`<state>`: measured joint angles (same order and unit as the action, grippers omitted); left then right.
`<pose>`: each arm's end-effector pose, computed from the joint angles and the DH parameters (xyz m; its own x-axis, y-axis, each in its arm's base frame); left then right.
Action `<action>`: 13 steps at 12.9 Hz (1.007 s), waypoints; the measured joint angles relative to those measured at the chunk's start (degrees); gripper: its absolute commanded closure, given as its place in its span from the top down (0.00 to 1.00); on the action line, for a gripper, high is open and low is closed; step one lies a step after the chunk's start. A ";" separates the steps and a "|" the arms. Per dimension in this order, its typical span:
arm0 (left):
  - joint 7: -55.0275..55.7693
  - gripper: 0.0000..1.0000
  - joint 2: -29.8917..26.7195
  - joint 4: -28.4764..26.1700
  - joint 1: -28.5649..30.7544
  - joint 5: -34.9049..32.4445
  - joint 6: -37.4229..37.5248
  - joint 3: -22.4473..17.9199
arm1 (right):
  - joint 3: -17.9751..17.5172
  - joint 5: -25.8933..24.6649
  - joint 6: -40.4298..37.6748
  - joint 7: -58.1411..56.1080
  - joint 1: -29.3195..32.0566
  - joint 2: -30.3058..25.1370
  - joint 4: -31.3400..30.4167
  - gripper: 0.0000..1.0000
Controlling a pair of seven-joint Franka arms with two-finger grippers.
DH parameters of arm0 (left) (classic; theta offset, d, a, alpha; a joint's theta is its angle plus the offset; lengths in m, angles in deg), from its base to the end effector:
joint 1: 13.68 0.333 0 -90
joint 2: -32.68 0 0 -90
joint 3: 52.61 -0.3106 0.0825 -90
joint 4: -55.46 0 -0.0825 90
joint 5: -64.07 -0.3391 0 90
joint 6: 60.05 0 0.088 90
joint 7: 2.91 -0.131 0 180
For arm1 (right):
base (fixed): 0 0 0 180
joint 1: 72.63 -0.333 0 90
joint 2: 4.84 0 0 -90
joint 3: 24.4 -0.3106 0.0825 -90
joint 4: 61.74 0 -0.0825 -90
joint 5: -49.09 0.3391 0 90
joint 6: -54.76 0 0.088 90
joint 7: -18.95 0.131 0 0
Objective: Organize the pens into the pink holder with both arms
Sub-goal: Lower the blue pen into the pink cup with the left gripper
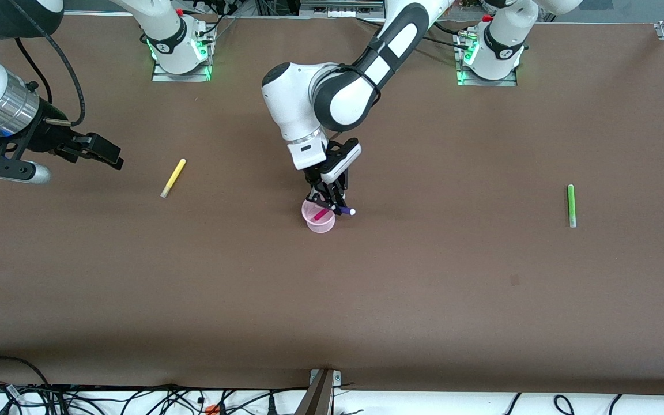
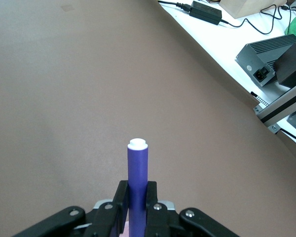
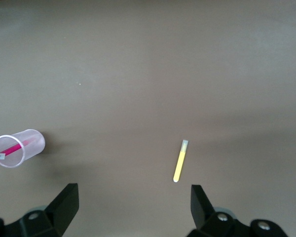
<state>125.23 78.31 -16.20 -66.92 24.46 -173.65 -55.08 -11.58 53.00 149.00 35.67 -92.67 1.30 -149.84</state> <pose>0.4835 -0.5191 0.2920 0.3600 0.7470 0.5589 0.7896 -0.5631 0.2438 0.5408 0.0832 0.5607 0.9857 -0.1685 -0.0103 -0.1687 -0.9847 -0.0432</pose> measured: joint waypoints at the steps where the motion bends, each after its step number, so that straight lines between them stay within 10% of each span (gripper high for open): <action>1: 0.00 0.00 0.54 0.10 -0.64 -0.83 0.00 -0.66 | 0.00 -1.34 0.02 0.00 -0.18 0.04 0.01 1.00; 9: 0.01 0.00 4.84 3.98 -2.80 -2.12 0.00 -2.60 | -0.12 -3.51 1.03 1.25 -0.70 1.73 1.75 1.00; 11: 0.15 0.47 5.66 4.10 -3.35 -2.12 0.00 -2.99 | -0.09 -3.51 1.01 1.46 -0.69 2.09 1.76 1.00; 13: 0.45 0.64 5.82 4.41 -3.57 -2.12 0.00 -3.40 | 0.03 -3.51 1.00 1.47 -0.43 2.23 1.76 1.00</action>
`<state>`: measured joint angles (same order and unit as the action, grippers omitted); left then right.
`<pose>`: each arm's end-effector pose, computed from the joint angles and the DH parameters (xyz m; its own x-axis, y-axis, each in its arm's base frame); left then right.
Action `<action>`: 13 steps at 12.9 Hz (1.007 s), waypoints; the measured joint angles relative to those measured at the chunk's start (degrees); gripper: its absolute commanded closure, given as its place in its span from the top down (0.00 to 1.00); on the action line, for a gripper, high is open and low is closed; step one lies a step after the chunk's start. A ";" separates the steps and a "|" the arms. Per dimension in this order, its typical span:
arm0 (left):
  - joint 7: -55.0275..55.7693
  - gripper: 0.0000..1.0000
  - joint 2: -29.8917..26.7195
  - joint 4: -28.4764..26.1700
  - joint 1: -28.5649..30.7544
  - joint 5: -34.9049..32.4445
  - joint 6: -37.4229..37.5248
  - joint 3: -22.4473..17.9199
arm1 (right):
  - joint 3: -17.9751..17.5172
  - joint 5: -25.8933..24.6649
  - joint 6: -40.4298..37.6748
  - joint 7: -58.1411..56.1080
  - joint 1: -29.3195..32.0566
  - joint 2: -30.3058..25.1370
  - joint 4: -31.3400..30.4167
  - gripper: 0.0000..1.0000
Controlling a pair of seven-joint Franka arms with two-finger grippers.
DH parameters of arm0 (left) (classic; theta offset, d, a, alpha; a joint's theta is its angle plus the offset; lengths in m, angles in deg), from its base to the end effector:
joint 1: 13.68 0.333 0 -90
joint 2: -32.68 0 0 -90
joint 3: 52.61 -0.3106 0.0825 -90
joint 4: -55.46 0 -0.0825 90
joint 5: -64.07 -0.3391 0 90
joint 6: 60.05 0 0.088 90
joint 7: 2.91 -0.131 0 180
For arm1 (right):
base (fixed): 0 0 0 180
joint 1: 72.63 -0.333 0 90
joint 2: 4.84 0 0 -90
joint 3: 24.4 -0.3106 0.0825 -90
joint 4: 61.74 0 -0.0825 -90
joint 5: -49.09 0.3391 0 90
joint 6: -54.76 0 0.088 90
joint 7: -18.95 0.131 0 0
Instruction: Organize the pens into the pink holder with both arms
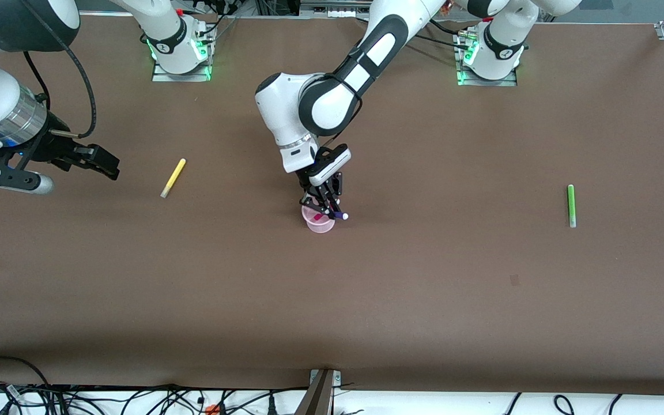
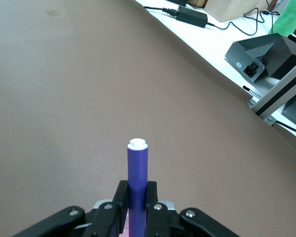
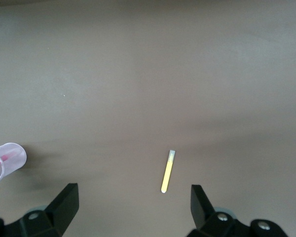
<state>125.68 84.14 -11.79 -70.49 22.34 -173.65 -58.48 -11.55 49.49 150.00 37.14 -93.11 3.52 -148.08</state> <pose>0.4807 -0.5369 0.2586 0.3562 0.6949 0.6247 0.7539 -0.6087 0.2471 0.5537 0.0836 0.5545 0.9832 -0.1811 0.0203 -0.1815 -0.9832 0.0200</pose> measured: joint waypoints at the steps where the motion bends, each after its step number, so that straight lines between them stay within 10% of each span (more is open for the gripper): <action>1: 0.07 0.72 0.00 0.18 -0.04 0.00 0.00 -0.18 | 0.08 0.00 0.01 0.00 0.04 0.01 0.00 1.00; 7: -2.64 0.83 -1.99 2.77 0.46 1.14 0.93 -1.83 | -0.08 0.01 0.32 0.00 -0.17 0.02 0.18 1.00; 13: -36.06 1.00 -17.23 2.25 12.63 25.37 6.02 -2.37 | -0.09 0.05 0.39 0.00 -0.25 0.05 0.21 1.00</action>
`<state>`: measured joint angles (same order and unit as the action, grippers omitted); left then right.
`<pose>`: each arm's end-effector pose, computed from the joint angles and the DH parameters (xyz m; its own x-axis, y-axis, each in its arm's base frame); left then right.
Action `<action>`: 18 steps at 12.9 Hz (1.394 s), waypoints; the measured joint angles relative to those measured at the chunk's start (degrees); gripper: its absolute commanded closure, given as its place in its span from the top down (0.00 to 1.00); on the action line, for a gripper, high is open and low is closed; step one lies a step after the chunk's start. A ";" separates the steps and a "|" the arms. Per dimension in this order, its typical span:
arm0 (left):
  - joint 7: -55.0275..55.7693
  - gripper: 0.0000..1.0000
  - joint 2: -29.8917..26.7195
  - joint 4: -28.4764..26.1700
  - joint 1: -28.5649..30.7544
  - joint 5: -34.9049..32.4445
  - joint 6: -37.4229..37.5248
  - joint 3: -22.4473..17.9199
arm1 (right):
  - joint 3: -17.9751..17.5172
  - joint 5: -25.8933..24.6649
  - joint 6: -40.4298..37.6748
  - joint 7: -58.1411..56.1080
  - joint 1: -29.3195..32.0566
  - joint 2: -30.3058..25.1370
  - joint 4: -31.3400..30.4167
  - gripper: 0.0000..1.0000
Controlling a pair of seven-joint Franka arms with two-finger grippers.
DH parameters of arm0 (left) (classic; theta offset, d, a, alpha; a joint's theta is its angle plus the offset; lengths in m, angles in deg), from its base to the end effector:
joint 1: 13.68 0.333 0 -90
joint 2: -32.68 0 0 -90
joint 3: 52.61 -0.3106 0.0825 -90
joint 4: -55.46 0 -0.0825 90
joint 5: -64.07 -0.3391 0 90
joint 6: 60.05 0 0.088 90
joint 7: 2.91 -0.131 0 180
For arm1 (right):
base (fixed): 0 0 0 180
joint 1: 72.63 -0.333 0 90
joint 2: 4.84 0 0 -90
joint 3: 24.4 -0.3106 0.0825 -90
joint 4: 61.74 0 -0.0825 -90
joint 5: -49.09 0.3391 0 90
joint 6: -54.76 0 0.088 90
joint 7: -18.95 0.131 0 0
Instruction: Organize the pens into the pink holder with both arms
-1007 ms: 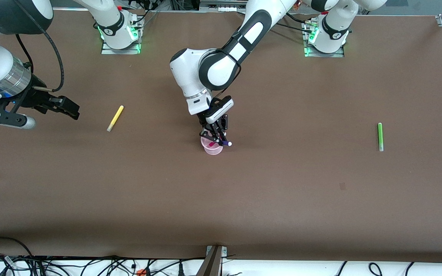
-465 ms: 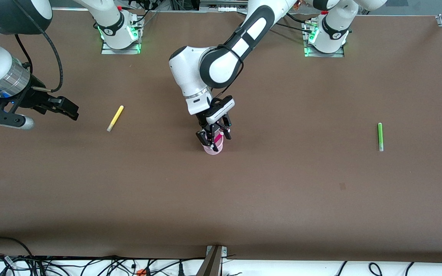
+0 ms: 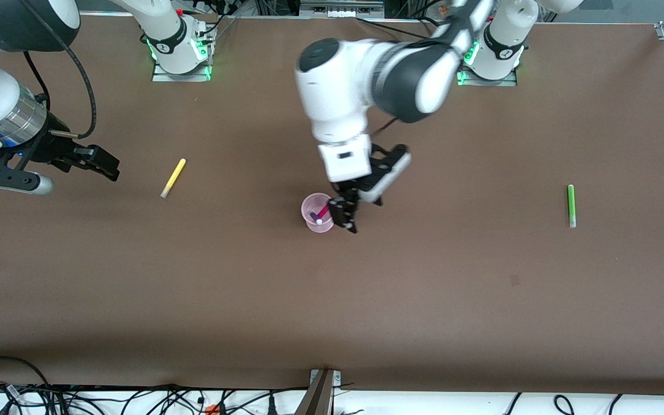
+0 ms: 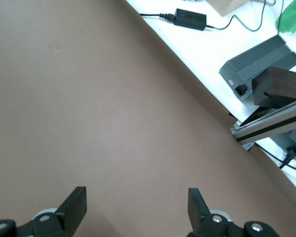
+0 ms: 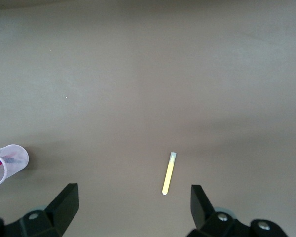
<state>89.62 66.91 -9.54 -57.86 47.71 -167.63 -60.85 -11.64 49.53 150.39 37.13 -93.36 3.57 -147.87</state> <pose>0.5645 -0.4091 0.4627 0.5689 0.7449 0.3486 0.7521 -0.6427 0.1461 0.5545 0.0872 0.5562 0.9841 -0.1750 0.0292 -0.1755 -0.9843 0.0164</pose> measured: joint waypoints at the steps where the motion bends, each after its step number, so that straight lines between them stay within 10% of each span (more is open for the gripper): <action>1: -6.41 1.00 -2.26 -0.72 2.29 3.73 1.98 -0.01 | 0.00 0.00 0.00 0.00 -0.01 0.00 0.01 1.00; 9: -54.95 1.00 -12.11 -3.60 22.23 17.60 20.14 0.05 | 0.00 0.02 0.01 0.05 -0.02 0.01 0.01 1.00; 18: -93.52 1.00 -20.47 -20.91 36.95 17.77 17.81 0.10 | 0.00 0.02 -0.01 0.06 -0.05 0.11 0.01 1.00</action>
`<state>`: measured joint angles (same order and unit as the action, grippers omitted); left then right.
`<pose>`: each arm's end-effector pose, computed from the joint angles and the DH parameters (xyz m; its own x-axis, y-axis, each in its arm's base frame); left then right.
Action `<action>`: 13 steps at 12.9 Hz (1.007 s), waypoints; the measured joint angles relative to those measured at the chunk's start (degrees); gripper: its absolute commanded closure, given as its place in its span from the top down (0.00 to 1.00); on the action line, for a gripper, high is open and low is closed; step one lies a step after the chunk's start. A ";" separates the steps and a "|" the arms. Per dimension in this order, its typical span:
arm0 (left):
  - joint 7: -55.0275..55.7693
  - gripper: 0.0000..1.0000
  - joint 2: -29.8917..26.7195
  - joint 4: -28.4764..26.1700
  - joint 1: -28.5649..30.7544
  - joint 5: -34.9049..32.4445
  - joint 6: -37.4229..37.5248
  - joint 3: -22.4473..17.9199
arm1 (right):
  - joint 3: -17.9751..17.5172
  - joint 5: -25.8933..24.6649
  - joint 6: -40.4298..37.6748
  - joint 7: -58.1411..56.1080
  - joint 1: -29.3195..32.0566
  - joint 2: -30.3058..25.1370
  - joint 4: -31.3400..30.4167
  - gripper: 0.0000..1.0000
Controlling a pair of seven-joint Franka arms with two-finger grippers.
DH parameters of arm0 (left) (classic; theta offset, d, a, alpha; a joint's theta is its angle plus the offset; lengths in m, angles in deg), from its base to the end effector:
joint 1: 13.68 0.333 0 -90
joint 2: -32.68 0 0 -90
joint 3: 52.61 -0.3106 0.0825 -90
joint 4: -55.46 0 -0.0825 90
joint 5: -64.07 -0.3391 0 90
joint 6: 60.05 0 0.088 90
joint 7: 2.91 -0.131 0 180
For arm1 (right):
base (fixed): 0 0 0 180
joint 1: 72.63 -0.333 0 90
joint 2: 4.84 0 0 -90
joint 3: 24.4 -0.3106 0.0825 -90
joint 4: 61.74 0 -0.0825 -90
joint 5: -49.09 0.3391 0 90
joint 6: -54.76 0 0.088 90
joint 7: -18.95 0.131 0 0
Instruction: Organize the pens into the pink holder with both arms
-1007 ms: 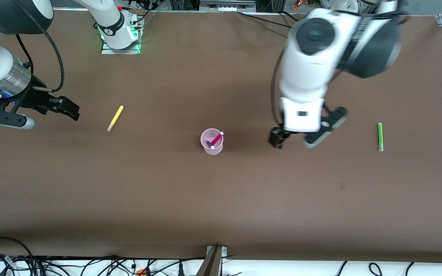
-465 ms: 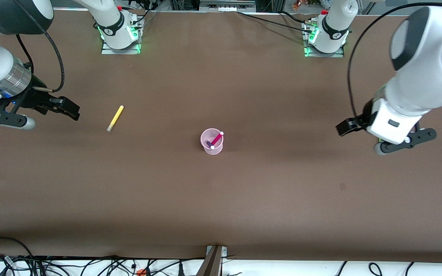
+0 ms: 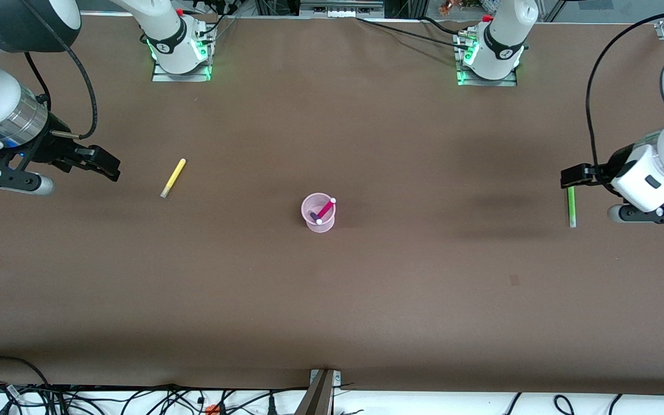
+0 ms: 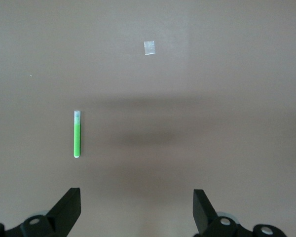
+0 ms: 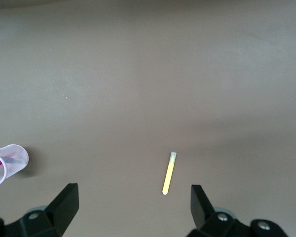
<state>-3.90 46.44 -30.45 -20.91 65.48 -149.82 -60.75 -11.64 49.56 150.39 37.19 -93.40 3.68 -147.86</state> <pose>0.5660 -0.0020 0.4964 0.9855 0.0000 -0.1697 -0.0011 -1.0000 -0.0065 0.5549 0.0878 0.5552 0.9841 -0.1753 0.0275 -0.1758 -0.9843 0.0168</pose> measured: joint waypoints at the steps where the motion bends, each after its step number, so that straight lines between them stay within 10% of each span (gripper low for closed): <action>1: -0.89 1.00 -1.30 -2.58 0.38 0.00 -2.32 0.01 | 0.00 0.00 0.00 0.00 0.00 0.00 0.00 1.00; 13: -1.67 1.00 -6.22 -11.17 0.44 0.01 -9.24 0.74 | 0.00 0.00 0.00 0.01 0.00 0.01 0.00 1.00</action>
<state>-5.57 40.22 -41.62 -20.47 65.49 -159.06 -60.01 -11.64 49.56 150.38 37.21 -93.41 3.69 -147.86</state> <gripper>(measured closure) 0.000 0.000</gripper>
